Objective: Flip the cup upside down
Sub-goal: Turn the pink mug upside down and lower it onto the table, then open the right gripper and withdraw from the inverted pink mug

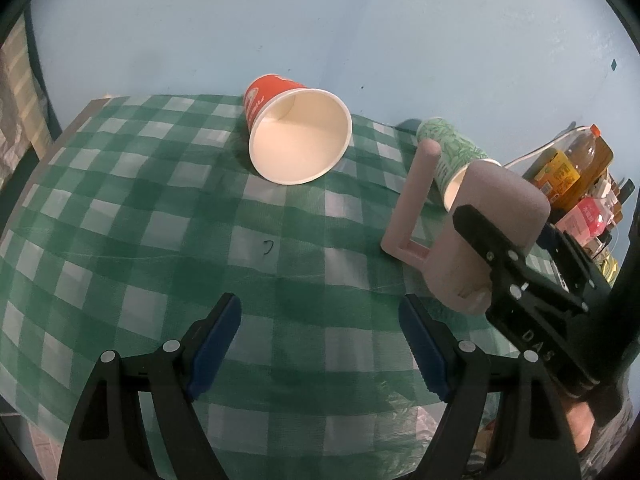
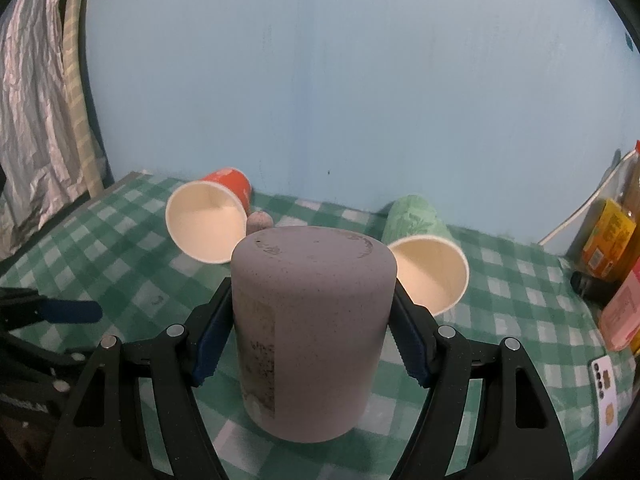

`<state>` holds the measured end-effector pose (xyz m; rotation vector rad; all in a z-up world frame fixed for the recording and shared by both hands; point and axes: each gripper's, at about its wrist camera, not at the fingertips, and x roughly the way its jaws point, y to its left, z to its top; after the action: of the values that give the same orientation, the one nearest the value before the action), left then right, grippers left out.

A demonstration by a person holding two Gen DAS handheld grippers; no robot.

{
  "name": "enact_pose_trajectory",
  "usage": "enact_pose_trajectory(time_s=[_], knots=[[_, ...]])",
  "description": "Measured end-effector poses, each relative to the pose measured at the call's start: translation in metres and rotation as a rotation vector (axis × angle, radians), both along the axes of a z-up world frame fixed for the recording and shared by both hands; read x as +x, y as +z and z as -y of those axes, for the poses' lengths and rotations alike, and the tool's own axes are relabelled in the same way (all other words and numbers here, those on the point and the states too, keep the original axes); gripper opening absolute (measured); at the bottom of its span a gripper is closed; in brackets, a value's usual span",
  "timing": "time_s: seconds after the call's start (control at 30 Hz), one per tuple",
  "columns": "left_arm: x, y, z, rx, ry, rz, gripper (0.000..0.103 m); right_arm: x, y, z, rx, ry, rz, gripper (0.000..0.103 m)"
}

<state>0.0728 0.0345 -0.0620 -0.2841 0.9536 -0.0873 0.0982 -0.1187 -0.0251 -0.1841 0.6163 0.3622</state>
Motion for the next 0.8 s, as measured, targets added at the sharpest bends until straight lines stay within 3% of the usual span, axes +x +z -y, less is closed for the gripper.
enact_pose_trajectory(time_s=[0.53, 0.67, 0.7, 0.8], knots=[[-0.006, 0.001, 0.004, 0.016, 0.007, 0.015, 0.082, -0.007, -0.013, 0.009, 0.027, 0.002, -0.067, 0.073], [-0.014, 0.008, 0.003, 0.019, 0.027, 0.058, 0.082, -0.010, -0.006, 0.013, 0.048, 0.003, -0.065, 0.074], [-0.016, 0.011, 0.003, 0.022, 0.031, 0.070, 0.083, -0.011, -0.004, 0.014, 0.054, 0.002, -0.067, 0.079], [-0.027, 0.023, 0.003, 0.054, 0.063, 0.132, 0.091, -0.017, 0.005, 0.019, 0.063, -0.006, -0.057, 0.085]])
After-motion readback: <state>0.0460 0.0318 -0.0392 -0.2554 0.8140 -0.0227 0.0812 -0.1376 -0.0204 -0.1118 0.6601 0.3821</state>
